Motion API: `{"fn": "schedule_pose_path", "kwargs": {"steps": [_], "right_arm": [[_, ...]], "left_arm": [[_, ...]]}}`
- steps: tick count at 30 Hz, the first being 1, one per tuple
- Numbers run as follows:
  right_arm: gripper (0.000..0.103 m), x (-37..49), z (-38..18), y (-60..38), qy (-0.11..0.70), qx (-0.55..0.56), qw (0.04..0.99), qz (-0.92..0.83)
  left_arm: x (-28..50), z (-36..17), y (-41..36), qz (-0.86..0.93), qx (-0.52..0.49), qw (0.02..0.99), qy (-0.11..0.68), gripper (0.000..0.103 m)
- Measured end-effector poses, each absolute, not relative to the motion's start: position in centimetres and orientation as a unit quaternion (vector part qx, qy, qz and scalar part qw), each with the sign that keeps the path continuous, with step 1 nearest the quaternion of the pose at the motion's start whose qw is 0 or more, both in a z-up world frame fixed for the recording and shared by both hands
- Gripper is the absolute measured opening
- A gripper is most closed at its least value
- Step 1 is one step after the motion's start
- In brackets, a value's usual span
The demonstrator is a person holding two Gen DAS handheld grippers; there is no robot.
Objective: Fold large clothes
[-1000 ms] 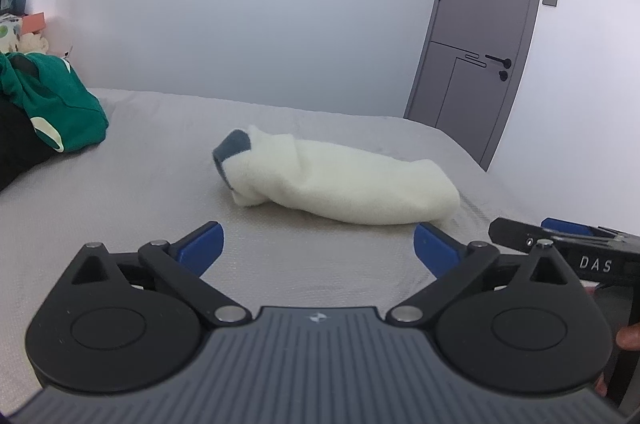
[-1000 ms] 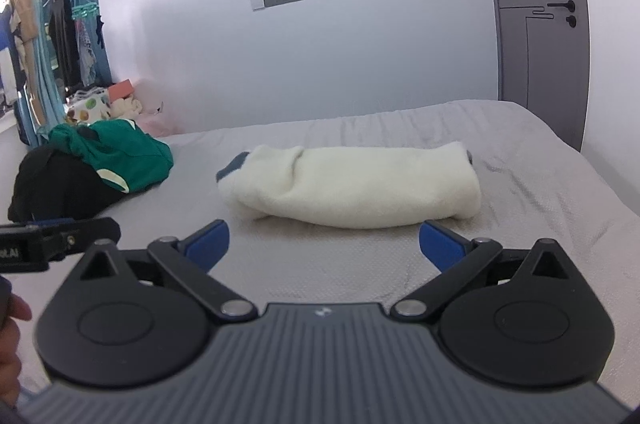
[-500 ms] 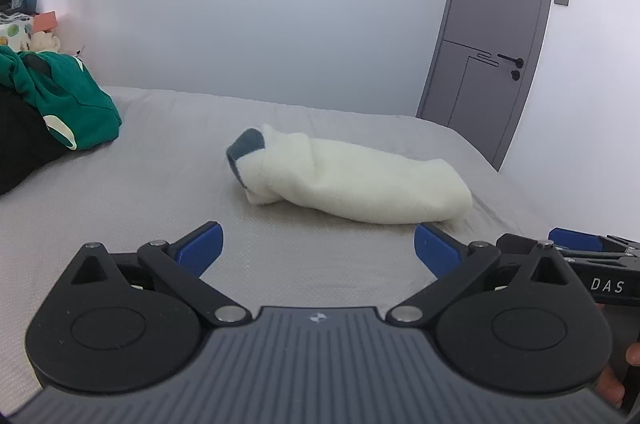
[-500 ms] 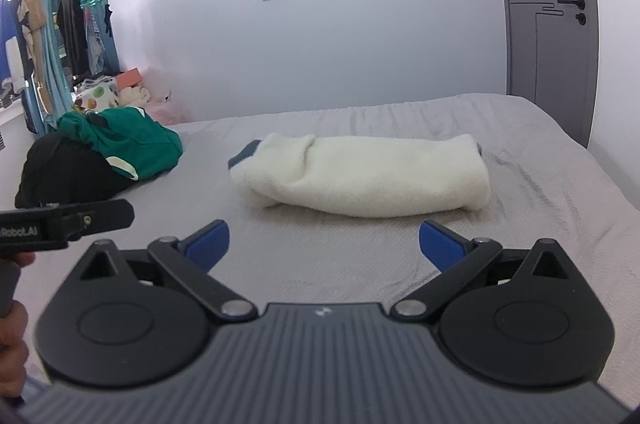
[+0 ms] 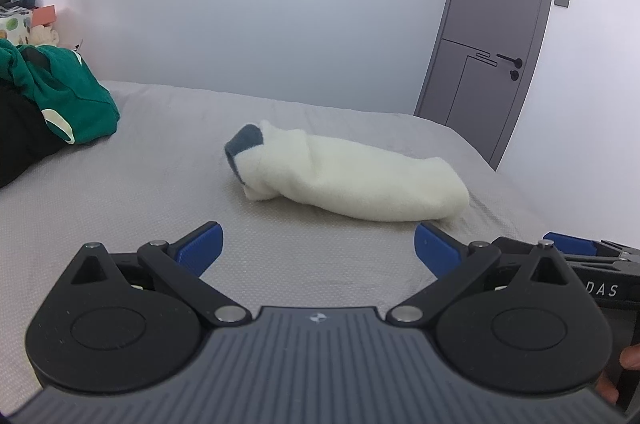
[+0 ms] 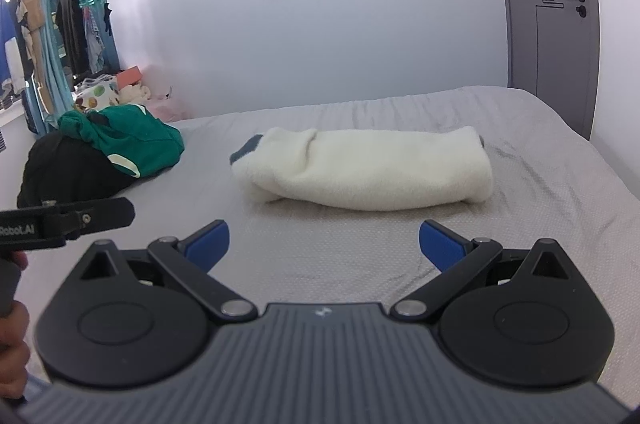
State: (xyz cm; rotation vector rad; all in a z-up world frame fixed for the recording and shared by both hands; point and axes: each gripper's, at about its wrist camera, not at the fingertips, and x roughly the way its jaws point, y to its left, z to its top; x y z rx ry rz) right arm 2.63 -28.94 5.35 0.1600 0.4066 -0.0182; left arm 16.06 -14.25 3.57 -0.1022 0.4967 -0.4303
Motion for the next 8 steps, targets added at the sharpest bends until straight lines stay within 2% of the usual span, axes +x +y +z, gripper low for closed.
{"fn": "schedule_pose_path", "kwargs": {"steps": [8], "right_arm": [[0.103, 2.51, 5.19, -28.87, 0.203, 0.078, 0.976, -0.011]], "left_arm": [[15.91, 3.65, -14.32, -0.21, -0.049, 0.946, 0.243, 0.103]]}}
